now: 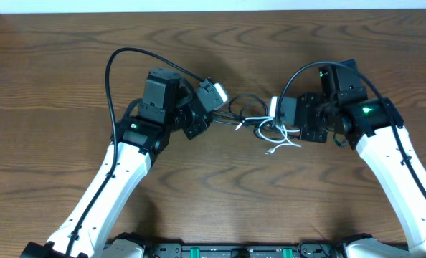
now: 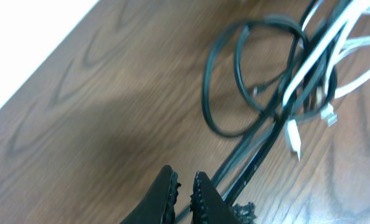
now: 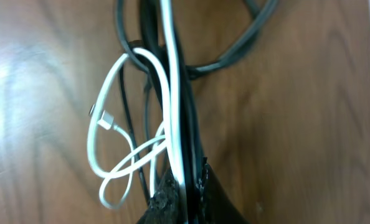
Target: Untangle cables
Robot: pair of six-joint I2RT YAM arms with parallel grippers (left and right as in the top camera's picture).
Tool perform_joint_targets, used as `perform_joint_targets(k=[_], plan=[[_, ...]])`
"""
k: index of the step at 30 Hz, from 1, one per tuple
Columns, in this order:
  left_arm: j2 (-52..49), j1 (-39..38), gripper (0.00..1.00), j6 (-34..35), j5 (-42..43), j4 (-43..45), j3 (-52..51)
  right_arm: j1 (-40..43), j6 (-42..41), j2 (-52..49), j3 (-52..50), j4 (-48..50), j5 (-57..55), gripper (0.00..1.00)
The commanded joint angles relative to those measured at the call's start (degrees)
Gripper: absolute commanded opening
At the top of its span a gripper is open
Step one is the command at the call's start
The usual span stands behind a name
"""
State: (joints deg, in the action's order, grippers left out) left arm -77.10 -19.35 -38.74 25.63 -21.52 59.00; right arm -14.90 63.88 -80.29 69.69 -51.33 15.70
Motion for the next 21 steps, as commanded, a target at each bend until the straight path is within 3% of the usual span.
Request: perform_joint_targets(k=[1,6,7,9,11,13,16,18,21], plan=[[0.00,0.68,0.08,0.04,-9.99,-2.25,1.22,2.34,-8.55,0.46,0.68,2.21,-5.99,0.01],[0.00,0.68,0.08,0.02,-14.91,-5.27,1.22,3.76,-15.45,0.46,0.68,6.14,-8.57,0.01],[0.00,0.68,0.08,0.04,-15.37,-5.88,1.22,4.09,-16.22,0.46,0.68,6.45,-8.87,0.09],[0.00,0.68,0.08,0.02,-16.15,-6.78,1.22,4.70,-18.49,0.46,0.68,6.99,-10.27,0.33],[0.00,0.68,0.08,0.04,-16.24,-6.95,1.22,5.14,-19.61,0.46,0.68,6.97,-11.32,0.26],[0.00,0.68,0.08,0.04,-16.24,-6.95,1.22,5.60,-19.76,0.46,0.68,6.80,-11.26,0.31],[0.00,0.68,0.08,0.48,-14.10,-6.95,1.22,5.57,-19.74,0.46,0.68,6.88,-10.43,0.29],[0.00,0.68,0.08,0.46,-10.58,-6.80,1.22,5.57,-19.71,0.46,0.68,7.10,-5.66,0.36],[0.00,0.68,0.08,0.48,-5.18,-5.27,1.22,5.49,-19.74,0.44,0.68,7.98,5.92,0.34]])
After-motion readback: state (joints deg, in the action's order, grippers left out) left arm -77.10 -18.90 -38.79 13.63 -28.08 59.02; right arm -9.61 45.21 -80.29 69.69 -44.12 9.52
